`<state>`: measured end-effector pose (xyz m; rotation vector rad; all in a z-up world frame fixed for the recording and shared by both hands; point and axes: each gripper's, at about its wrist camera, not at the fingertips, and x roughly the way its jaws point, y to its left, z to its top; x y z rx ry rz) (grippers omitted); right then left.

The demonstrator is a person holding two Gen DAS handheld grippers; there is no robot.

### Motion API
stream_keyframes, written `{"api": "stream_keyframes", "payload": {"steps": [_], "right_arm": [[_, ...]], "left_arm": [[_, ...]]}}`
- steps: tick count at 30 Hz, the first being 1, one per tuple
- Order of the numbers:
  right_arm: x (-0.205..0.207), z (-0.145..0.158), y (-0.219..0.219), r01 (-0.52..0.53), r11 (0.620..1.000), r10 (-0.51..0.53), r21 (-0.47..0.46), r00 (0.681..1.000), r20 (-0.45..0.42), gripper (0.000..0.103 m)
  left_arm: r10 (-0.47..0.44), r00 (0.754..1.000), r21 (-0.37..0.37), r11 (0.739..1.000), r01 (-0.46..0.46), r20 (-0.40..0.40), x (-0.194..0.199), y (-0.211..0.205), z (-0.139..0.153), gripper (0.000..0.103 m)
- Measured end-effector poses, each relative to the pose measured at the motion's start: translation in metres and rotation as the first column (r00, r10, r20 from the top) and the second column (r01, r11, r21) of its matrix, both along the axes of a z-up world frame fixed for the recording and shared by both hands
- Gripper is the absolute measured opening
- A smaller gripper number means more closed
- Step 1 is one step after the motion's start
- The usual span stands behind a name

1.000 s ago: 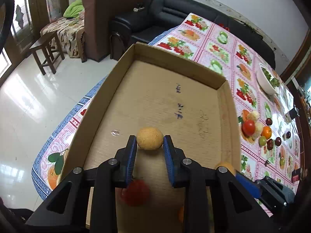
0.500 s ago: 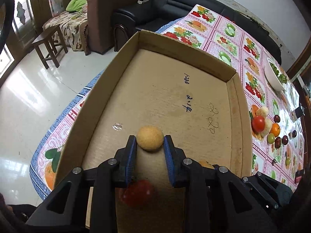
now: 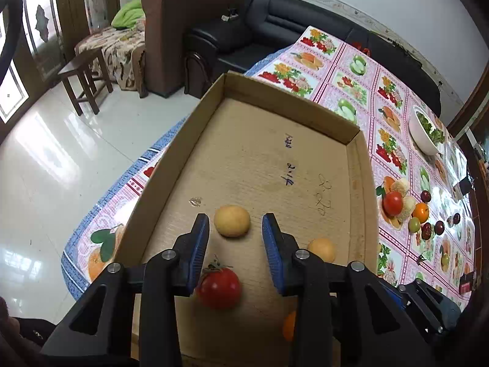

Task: Organize fruits
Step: 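Open the left tool to release its tan fruit while the right tool releases its own, then move both open tools back over the remaining fruits on the table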

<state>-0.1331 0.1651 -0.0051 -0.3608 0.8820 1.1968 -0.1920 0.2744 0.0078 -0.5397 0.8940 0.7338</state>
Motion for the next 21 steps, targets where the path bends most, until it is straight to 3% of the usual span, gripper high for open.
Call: {"api": "stream_keyframes", "payload": {"steps": [3,5,12,21], "right_arm": [[0.002,0.007,-0.012,0.012,1.0,-0.012,0.019,1.0,0.003,0.039],[0.004,0.012,-0.023,0.028,0.999,-0.028,0.035,1.0,-0.003,0.039],[0.019,0.023,-0.07,0.114,0.99,-0.111,0.083,0.993,-0.035,0.04],[0.052,0.025,-0.133,0.278,0.954,-0.272,0.111,0.96,-0.07,0.042]], "left_arm": [[-0.005,1.0,0.013,1.0,0.005,0.005,0.002,-0.005,0.006,0.034],[-0.01,1.0,0.014,1.0,0.01,0.01,0.003,-0.009,0.008,0.04],[-0.053,0.998,0.038,0.998,0.053,0.015,0.015,-0.03,0.015,0.041],[-0.121,0.992,0.041,0.992,0.12,0.022,0.03,-0.059,0.022,0.041]]}}
